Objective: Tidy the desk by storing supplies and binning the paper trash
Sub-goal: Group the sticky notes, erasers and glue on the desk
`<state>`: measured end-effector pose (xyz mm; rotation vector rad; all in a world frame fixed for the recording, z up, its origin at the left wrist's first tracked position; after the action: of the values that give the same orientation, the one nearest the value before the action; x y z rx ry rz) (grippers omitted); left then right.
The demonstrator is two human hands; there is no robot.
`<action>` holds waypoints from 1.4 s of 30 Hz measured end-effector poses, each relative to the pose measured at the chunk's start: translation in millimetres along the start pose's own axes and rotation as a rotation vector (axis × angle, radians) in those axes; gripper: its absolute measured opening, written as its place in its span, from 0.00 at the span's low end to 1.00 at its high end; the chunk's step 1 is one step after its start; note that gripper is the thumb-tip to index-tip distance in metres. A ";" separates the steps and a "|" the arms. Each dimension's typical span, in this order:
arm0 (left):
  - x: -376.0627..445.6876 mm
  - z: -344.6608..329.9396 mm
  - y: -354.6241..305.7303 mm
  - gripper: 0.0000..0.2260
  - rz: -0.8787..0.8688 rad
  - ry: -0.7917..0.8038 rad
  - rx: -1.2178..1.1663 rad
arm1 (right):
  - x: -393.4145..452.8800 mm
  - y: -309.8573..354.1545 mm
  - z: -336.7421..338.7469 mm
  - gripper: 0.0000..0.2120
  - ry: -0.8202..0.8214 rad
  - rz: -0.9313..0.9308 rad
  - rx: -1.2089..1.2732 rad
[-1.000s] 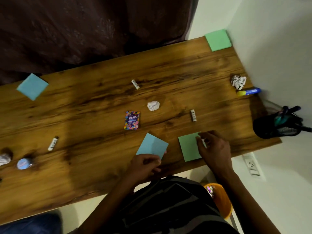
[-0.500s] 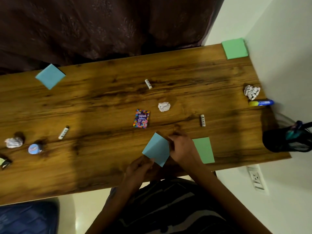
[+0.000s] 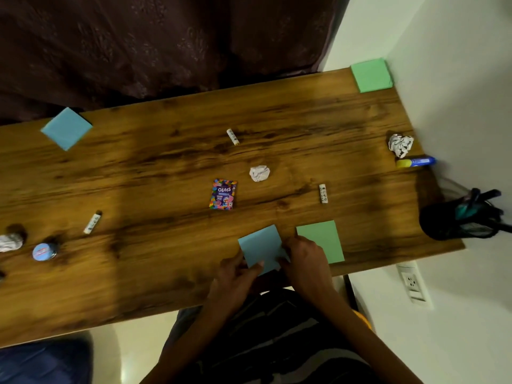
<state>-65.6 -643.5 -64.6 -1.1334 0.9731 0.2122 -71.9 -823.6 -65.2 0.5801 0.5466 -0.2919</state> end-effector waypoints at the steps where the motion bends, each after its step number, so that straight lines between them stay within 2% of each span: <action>1: 1.6 -0.3 0.5 0.12 0.010 -0.001 0.037 | -3.9 -1.4 0.5 0.10 -0.010 -0.012 -0.027; 4: 6.7 -2.2 2.2 0.17 0.030 0.005 0.113 | -13.6 -3.7 -1.7 0.11 -0.026 -0.022 -0.061; 10: 20.3 -3.1 15.5 0.40 0.020 0.021 0.152 | -23.9 -10.0 -4.8 0.11 -0.057 -0.057 -0.069; 11: 22.1 -2.0 19.4 0.42 0.025 0.024 0.142 | -24.8 -9.3 -3.9 0.11 -0.065 -0.063 -0.072; 14: 18.1 0.6 15.3 0.40 0.036 0.033 0.134 | -26.0 -8.2 -0.1 0.13 -0.086 -0.075 -0.078; 17: 13.9 10.0 14.7 0.45 0.069 0.024 0.144 | -26.4 -5.1 7.9 0.16 -0.114 -0.097 -0.064; 24: 8.0 59.5 22.7 0.40 0.074 -0.029 0.063 | -26.4 33.3 23.6 0.17 -0.209 -0.066 0.024; 28: 2.8 94.8 20.2 0.16 0.007 -0.099 -0.109 | -14.5 69.1 11.5 0.13 -0.186 -0.035 0.056; 31: 2.6 137.0 20.3 0.16 -0.051 -0.150 -0.163 | -2.0 115.5 1.1 0.11 -0.196 0.030 0.064; 35: -9.8 210.4 18.2 0.19 -0.139 -0.218 -0.193 | 20.5 183.0 -16.5 0.15 -0.215 0.086 0.109; 40: -22.5 323.5 7.3 0.13 -0.233 -0.324 -0.416 | 70.8 265.4 -53.6 0.22 -0.108 0.089 0.348; 42: -22.7 369.3 1.0 0.12 -0.245 -0.364 -0.493 | 92.2 304.4 -63.4 0.17 -0.039 0.068 0.439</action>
<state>121.5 -327.6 -18.6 -1.5844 0.4589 0.4584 102.0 -552.4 -28.3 1.0132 0.4241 -0.3608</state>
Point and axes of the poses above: each hand's wrist, its own x-axis towards the middle knuckle, its own z-axis out of the back of the hand, y = z × x, the point moved 8 cm from there along x, towards the middle knuckle, and after that the axes turned 12 degrees about y, right-handed, at the moved point
